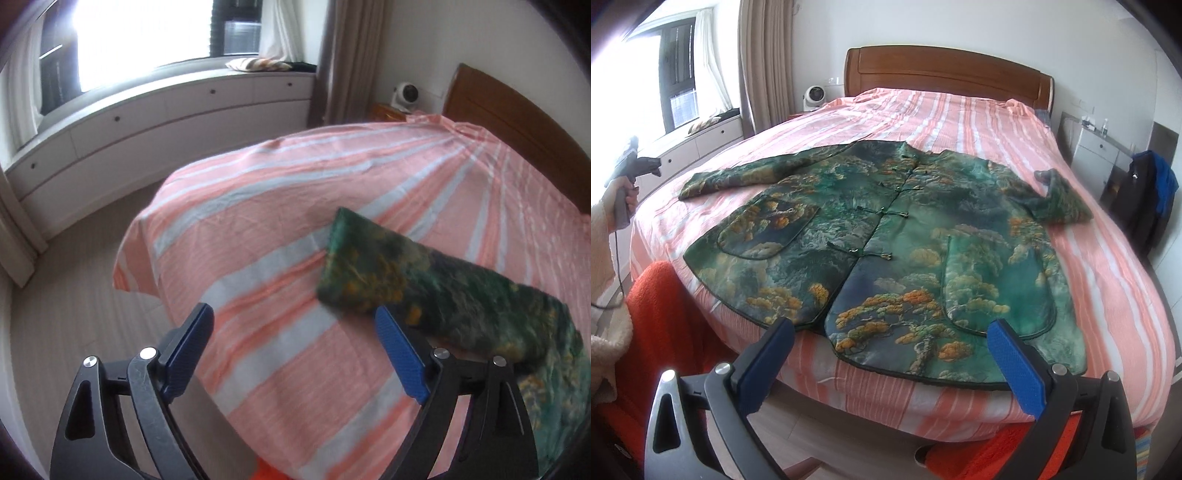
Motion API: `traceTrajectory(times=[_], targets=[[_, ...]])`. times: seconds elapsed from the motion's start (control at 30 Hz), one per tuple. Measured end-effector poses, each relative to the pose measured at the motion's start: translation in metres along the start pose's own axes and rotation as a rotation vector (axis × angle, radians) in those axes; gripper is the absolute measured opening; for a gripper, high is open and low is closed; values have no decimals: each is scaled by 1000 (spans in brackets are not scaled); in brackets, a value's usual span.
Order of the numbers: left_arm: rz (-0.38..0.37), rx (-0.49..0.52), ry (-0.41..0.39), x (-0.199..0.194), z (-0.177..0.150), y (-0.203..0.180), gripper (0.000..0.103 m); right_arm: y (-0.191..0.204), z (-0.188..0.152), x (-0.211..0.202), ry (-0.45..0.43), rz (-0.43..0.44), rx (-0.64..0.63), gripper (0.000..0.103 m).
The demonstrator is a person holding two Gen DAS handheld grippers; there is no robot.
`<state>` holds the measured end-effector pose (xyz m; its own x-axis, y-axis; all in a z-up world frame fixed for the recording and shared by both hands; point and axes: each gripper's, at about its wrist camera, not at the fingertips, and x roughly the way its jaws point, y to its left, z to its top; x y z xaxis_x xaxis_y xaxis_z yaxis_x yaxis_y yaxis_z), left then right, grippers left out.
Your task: Fold large clothes
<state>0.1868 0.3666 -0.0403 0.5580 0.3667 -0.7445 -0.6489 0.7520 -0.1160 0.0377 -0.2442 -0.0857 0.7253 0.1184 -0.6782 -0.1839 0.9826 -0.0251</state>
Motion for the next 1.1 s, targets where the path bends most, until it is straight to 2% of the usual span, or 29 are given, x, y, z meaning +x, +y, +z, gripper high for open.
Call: traceTrajectory(times=[0.1, 0.23, 0.37, 0.47, 0.6, 0.73, 0.83, 0.87, 0.93, 1.0, 1.07, 1.1], targets=[[-85, 79, 36, -20, -27, -37, 94, 2, -1, 0, -5, 25, -3, 103], [-172, 235, 67, -45, -61, -91, 96, -2, -3, 0, -1, 62, 24, 103], [-220, 415, 54, -76, -92, -145, 98, -9, -6, 0, 2, 120, 87, 103], [-222, 532, 30, -95, -113, -174, 101, -12, -7, 3, 18, 137, 120, 103], [-248, 638, -14, -115, -138, -196, 103, -15, -9, 8, 62, 164, 145, 103], [-295, 675, -48, -130, -153, -203, 103, -51, 2, 6, 37, 183, 178, 103], [-303, 673, -66, -136, -158, -202, 103, -104, 32, -6, -49, 69, 128, 103], [-305, 669, -71, -137, -160, -200, 103, -133, 52, -14, -110, 7, 102, 103], [-306, 655, -76, -136, -164, -197, 103, -169, 80, -17, -160, -50, 63, 103], [-299, 637, -71, -133, -168, -193, 103, -213, 122, 10, -93, -75, 17, 103], [-302, 614, -38, -128, -170, -191, 103, -255, 163, 60, 54, -117, 25, 103], [-306, 600, -22, -126, -171, -191, 103, -269, 178, 79, 82, -149, 35, 103]])
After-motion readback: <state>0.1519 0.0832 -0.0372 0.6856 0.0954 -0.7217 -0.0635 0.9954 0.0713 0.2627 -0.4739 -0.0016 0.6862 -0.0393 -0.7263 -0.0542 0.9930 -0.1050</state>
